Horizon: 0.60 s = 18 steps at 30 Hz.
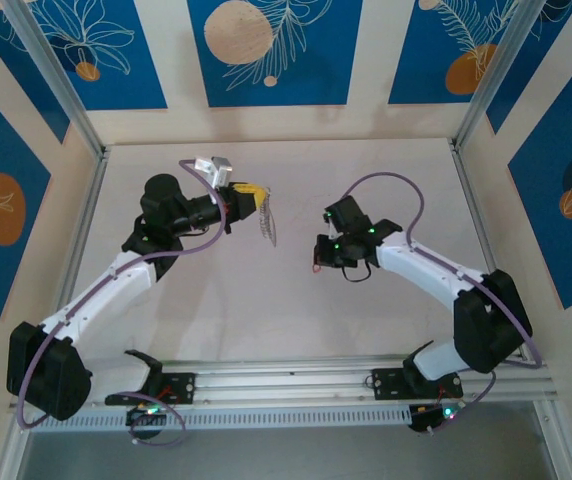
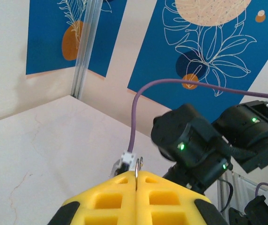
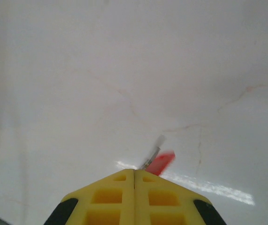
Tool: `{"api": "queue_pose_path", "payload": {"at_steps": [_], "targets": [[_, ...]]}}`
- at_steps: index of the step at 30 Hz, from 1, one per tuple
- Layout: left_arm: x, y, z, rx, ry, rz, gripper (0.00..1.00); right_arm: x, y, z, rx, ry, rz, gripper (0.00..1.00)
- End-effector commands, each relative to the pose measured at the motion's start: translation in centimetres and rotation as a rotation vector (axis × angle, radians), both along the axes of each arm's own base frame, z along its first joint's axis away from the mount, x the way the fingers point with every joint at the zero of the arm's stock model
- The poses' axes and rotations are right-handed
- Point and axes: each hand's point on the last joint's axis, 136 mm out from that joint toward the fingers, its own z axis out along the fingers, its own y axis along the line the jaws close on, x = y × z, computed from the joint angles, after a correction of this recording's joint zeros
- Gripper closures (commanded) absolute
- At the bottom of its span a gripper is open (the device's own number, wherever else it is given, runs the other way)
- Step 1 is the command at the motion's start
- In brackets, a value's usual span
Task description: Put the keys on the keyring
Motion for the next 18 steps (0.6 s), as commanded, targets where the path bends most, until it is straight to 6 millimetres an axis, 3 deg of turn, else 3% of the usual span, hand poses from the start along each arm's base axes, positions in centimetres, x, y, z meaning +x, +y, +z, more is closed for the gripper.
{"api": "queue_pose_path", "payload": {"at_steps": [1,9,18], "targets": [[0.0,0.1,1.5,-0.025,-0.037,-0.016,1.0,0.0,1.2,2.4,0.198,-0.014,0.024,1.0],[-0.1,0.1,1.6,-0.023,-0.037,-0.022,1.0,1.4,0.6,7.7,0.431,-0.121,0.011,1.0],[-0.4,-0.6,1.7,-0.013,-0.055,-0.078,1.0,1.2,0.0,16.0,0.64,-0.34,0.097,1.0]]}}
